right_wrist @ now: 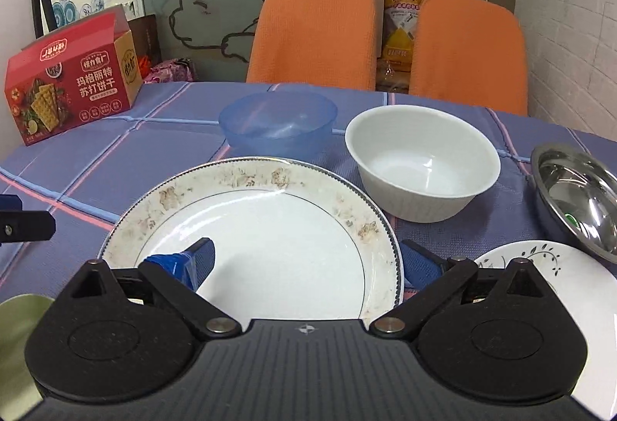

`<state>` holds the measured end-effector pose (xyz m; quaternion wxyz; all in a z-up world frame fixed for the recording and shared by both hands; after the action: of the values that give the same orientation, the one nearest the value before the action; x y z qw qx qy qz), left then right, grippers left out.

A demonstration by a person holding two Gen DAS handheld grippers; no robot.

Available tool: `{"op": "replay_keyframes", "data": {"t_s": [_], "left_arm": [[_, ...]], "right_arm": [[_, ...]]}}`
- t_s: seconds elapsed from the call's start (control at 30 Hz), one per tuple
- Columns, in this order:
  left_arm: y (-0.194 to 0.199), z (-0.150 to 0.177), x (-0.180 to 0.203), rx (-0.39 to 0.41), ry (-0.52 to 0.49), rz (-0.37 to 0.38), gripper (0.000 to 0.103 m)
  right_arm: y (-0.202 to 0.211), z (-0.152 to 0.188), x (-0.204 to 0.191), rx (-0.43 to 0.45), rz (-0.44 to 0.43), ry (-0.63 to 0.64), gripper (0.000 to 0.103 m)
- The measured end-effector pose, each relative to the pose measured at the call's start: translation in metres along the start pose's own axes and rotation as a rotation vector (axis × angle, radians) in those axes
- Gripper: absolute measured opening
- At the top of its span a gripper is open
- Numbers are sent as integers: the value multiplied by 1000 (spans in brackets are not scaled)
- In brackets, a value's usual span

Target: Organize plates and bowls

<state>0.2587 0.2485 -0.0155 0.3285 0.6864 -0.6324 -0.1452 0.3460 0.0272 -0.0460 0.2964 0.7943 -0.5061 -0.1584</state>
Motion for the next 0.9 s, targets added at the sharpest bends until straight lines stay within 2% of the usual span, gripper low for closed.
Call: {"op": "replay_keyframes", "data": {"t_s": [0.13, 0.3, 0.43, 0.5, 0.53, 0.67, 0.7, 0.9], "left_arm": [[-13, -7, 3, -19, 0, 15, 73], [-27, -11, 23, -39, -35, 60, 73], [-46, -13, 35, -83, -53, 101, 73], [-56, -14, 37, -109, -42, 123, 73], [-61, -14, 38, -121, -37, 130, 73], [-71, -14, 41, -148, -36, 136, 73], [-73, -13, 41, -152, -41, 132, 73], [-77, -15, 44, -149, -90, 113, 72]], "right_arm": [[-2, -1, 0, 0, 0, -44, 89], [-5, -7, -5, -2, -75, -49, 88], [3, 2, 1, -12, -58, -60, 88], [7, 7, -2, -7, -21, -24, 88], [9, 10, -3, -11, -29, -20, 89], [8, 14, -10, -23, -88, -11, 90], [7, 15, -15, -15, -62, 16, 89], [7, 17, -14, 21, -66, 31, 90]]}}
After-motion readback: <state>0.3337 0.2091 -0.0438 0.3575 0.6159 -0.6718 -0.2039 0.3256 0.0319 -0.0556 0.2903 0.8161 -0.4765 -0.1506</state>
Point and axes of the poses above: each gripper's, at about its wrist camera, not at the fingertips, and y roughly against the way its jaws point, x to its right, z to its underside, the point moved 2 cm from there along -y, roughly the way its jaws point, and after that the axes turned 6 degrees about z, right-handed, at the moved point
